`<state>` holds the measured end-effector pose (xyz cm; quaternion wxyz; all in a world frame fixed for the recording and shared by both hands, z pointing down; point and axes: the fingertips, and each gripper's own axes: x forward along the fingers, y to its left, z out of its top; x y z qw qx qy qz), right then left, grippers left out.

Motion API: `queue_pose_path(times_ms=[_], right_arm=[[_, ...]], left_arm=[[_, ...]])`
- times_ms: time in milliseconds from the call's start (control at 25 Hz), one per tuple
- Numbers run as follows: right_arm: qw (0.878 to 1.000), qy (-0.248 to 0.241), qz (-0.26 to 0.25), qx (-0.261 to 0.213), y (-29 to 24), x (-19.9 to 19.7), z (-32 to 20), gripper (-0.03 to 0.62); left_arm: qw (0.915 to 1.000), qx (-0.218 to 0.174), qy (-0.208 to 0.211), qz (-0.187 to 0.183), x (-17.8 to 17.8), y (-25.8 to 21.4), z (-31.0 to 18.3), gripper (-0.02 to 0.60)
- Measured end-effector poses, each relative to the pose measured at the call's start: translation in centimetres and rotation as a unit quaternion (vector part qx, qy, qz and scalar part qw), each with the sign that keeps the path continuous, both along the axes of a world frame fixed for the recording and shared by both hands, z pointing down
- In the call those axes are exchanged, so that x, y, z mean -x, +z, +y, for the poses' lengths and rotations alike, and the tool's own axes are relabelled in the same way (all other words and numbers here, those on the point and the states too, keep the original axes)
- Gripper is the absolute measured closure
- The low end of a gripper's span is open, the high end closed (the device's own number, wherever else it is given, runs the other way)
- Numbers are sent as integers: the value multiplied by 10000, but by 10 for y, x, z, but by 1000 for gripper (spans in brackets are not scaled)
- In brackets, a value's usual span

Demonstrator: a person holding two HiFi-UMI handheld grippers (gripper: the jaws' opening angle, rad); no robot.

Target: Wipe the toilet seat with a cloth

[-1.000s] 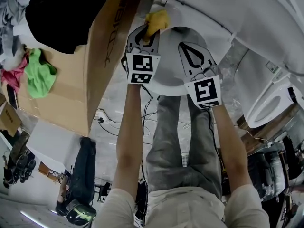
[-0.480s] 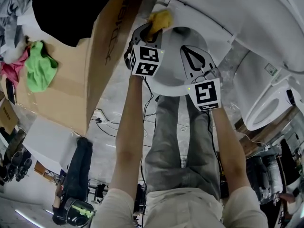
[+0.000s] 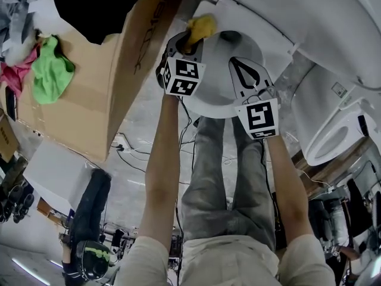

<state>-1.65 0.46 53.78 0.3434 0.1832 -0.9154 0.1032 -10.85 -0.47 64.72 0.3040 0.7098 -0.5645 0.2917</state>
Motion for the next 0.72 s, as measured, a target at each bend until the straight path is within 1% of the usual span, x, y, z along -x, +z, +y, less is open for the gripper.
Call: queue_pose_path(times_ms=[280,480,720], right_arm=[[9998,-198,15,10,-3,1,13,586],[9998,-209,22,37,-3,-3,19,586],[9993,-368,40,51,-5,-3,32,586]], left_arm=[[9999,41,-168,-10,4,1,20,465],[9997,70,-253,-1,6,2,33,465],[9991,121,-414,7,10,3,53,465]])
